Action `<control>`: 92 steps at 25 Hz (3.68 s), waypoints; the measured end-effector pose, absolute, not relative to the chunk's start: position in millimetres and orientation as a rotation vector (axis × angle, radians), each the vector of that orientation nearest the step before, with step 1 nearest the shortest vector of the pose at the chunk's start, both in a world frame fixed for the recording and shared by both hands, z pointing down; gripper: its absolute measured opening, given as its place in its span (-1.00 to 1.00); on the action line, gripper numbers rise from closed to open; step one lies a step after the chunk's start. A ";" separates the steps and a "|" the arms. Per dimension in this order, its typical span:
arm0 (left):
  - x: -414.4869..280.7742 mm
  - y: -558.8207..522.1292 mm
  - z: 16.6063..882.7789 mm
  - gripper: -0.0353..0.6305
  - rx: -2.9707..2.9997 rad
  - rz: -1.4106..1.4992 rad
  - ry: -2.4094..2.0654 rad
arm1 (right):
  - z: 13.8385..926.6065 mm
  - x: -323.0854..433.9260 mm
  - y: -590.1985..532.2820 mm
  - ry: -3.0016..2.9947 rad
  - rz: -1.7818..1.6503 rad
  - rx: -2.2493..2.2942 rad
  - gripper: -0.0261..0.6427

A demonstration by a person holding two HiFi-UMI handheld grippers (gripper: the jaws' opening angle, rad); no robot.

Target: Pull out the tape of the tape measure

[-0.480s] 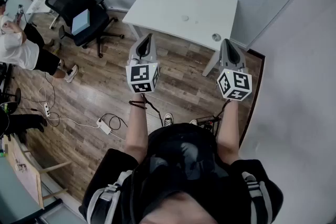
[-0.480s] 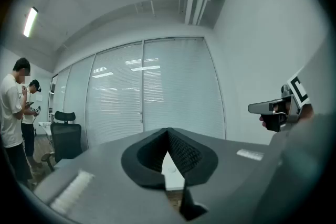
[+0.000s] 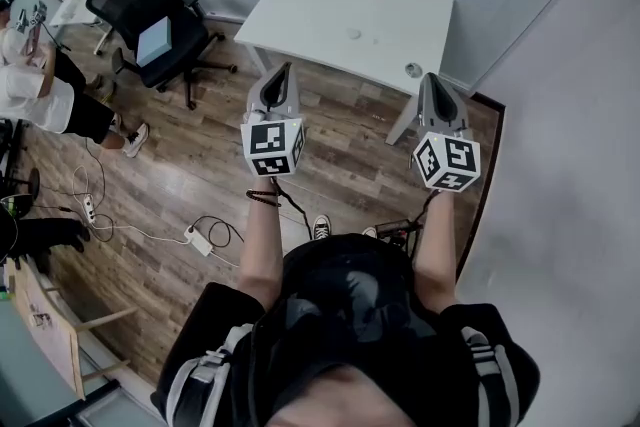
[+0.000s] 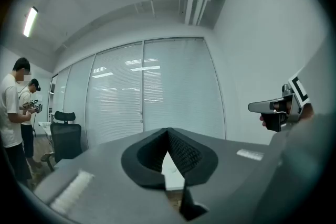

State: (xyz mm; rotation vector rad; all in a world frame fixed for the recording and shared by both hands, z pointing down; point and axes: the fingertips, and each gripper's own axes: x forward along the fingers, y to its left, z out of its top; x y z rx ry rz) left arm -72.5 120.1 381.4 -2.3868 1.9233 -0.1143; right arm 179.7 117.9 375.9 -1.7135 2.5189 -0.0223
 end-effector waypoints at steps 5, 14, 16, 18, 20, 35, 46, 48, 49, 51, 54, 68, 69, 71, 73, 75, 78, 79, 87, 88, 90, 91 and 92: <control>-76.7 122.4 384.5 -0.89 -2.397 -0.111 1.923 | 375.3 176.8 120.9 2.518 -0.025 -1.723 -0.92; -102.0 108.8 386.2 -0.89 -2.431 -0.098 1.902 | 371.5 150.0 113.2 2.514 -0.016 -1.757 -0.92; -108.8 102.6 385.3 -0.89 -2.441 -0.086 1.894 | 370.4 142.8 108.4 2.515 -0.010 -1.772 -0.92; -115.0 97.0 384.8 -0.89 -2.452 -0.071 1.886 | 368.9 136.3 105.4 2.513 0.000 -1.786 -0.92; -120.0 89.2 385.4 -0.89 -2.461 -0.062 1.876 | 368.2 130.2 100.7 2.510 0.007 -1.796 -0.92; -102.4 -61.3 410.9 -0.89 -2.445 -0.159 1.861 | 393.9 142.4 -50.2 2.528 -0.011 -1.775 -0.91; -85.5 -186.8 388.6 -0.89 -2.367 -0.214 1.953 | 396.5 179.2 -193.1 2.567 -0.112 -1.703 -0.92; -86.3 -198.0 390.9 -0.89 -2.360 -0.229 1.969 | 401.6 179.2 -207.1 2.585 -0.125 -1.695 -0.91; -87.0 -203.4 391.5 -0.89 -2.359 -0.229 1.976 | 402.9 178.6 -213.8 2.592 -0.127 -1.691 -0.91; -88.3 -213.6 390.5 -0.89 -2.359 -0.219 1.981 | 403.2 176.0 -225.5 2.601 -0.123 -1.685 -0.91; -90.5 -224.8 390.5 -0.89 -2.363 -0.200 1.968 | 401.3 169.8 -235.7 2.613 -0.101 -1.685 -0.91; -116.7 -259.6 403.1 -0.89 -2.424 -0.144 1.883 | 396.0 146.3 -265.5 2.606 -0.019 -1.806 -0.91; -119.7 -261.0 404.7 -0.89 -2.426 -0.143 1.888 | 397.0 144.7 -267.1 2.609 -0.021 -1.810 -0.91; -124.6 -264.7 406.5 -0.89 -2.429 -0.140 1.894 | 399.3 141.3 -270.8 2.614 -0.021 -1.816 -0.91; -128.4 -266.7 409.1 -0.89 -2.433 -0.148 1.895 | 402.3 137.9 -272.5 2.618 -0.019 -1.823 -0.91; -130.8 -266.5 412.0 -0.89 -2.438 -0.163 1.900 | 405.1 135.3 -272.3 2.626 -0.021 -1.825 -0.91; -130.2 -270.0 412.6 -0.89 -2.444 -0.168 1.894 | 407.8 132.7 -275.5 2.632 -0.026 -1.818 -0.91; -129.8 -271.4 411.8 -0.89 -2.444 -0.159 1.890 | 408.7 130.6 -276.4 2.641 -0.027 -1.808 -0.84; -129.5 -278.2 419.3 -0.89 -2.455 -0.157 1.897 | 426.2 115.4 -283.9 2.716 -0.088 -1.728 -0.19; -129.7 -278.8 419.8 -0.89 -2.458 -0.159 1.900 | 428.9 114.1 -285.3 2.726 -0.099 -1.726 -0.18; -130.0 -279.8 420.6 -0.89 -2.462 -0.160 1.904 | 437.5 111.0 -288.9 2.753 -0.131 -1.721 -0.17; -130.3 -279.9 421.4 -0.89 -2.462 -0.159 1.907 | 445.1 108.4 -291.0 2.776 -0.157 -1.714 -0.17; -130.5 -279.7 422.5 -0.89 -2.461 -0.158 1.911 | 455.6 104.7 -293.0 2.808 -0.192 -1.701 -0.17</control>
